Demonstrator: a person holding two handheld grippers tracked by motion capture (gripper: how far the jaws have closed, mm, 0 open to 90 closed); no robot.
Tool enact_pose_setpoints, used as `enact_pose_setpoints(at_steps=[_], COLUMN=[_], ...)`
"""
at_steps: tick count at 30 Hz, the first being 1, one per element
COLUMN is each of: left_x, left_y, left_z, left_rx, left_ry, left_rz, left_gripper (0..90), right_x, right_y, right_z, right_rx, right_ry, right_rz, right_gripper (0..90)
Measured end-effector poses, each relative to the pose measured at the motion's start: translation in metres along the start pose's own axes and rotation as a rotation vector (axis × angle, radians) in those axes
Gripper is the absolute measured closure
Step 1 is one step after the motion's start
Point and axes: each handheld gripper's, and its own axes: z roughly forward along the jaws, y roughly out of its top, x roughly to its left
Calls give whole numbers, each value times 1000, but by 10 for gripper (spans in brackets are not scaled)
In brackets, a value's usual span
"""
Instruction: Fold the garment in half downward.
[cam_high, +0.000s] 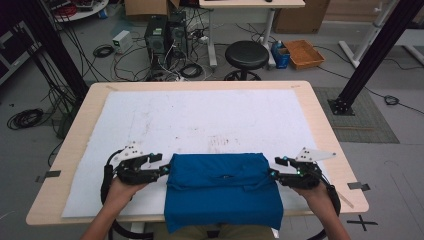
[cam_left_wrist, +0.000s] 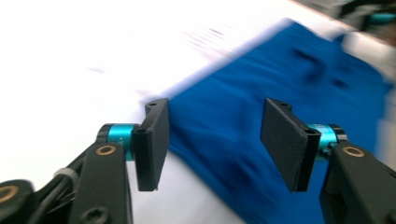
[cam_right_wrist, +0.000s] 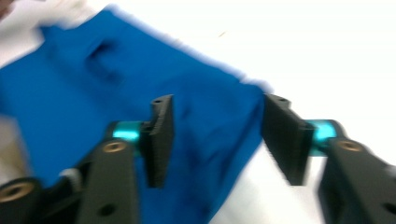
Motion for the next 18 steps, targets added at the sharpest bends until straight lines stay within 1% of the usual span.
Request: enact_pose_setpoints(at_steps=[1, 2, 3, 4, 5, 6, 7, 8, 9, 10, 11, 12, 13, 14, 15, 16, 17, 18], left_x=[6, 10, 10, 15, 15, 17, 17, 18, 18, 18, 18, 18, 16, 14, 13, 14, 11, 8], left_y=[7, 11, 11, 12, 12, 11, 10, 8, 5, 4, 4, 4, 4, 3, 3, 3, 3, 4], left_z=[7, 15, 15, 30, 30, 38, 45, 51, 60, 61, 61, 61, 62, 61, 60, 59, 60, 60], left_rx=[13, 31, 31, 56, 56, 84, 112, 142, 179, 173, 173, 171, 173, 189, 179, 179, 179, 184], left_ry=[75, 102, 102, 108, 108, 102, 96, 94, 106, 109, 109, 111, 128, 157, 163, 105, 123, 138], left_rz=[-44, -74, -74, -98, -98, -104, -110, -105, -107, -97, -97, -95, -74, -22, -13, -44, -31, -5], left_gripper=[421, 419, 418, 419, 415, 415, 416, 415, 402, 397, 398, 415, 483, 483, 746, 746, 826, 833], right_x=[-3, -6, -11, -15, -19, -19, -22, -24, -28, -29, -29, -27, -25, -25, -21, -21, -20, -19], right_y=[4, 6, 10, 13, 15, 15, 16, 17, 18, 18, 18, 17, 16, 16, 17, 17, 18, 18], right_z=[2, 4, 10, 16, 22, 22, 30, 37, 52, 59, 59, 68, 72, 72, 70, 70, 69, 69], right_rx=[-13, -14, -2, 8, 23, 23, 38, 48, 90, 116, 116, 172, 198, 198, 206, 206, 209, 212], right_ry=[-40, -77, -126, -135, -146, -146, -138, -116, -98, -87, -87, -68, -68, -68, -95, -95, -87, -97], right_rz=[20, 31, 62, 83, 94, 94, 109, 119, 137, 136, 136, 129, 114, 114, 62, 62, 56, 40], right_gripper=[401, 393, 393, 393, 395, 395, 404, 410, 424, 443, 443, 533, 591, 591, 809, 809, 818, 835])
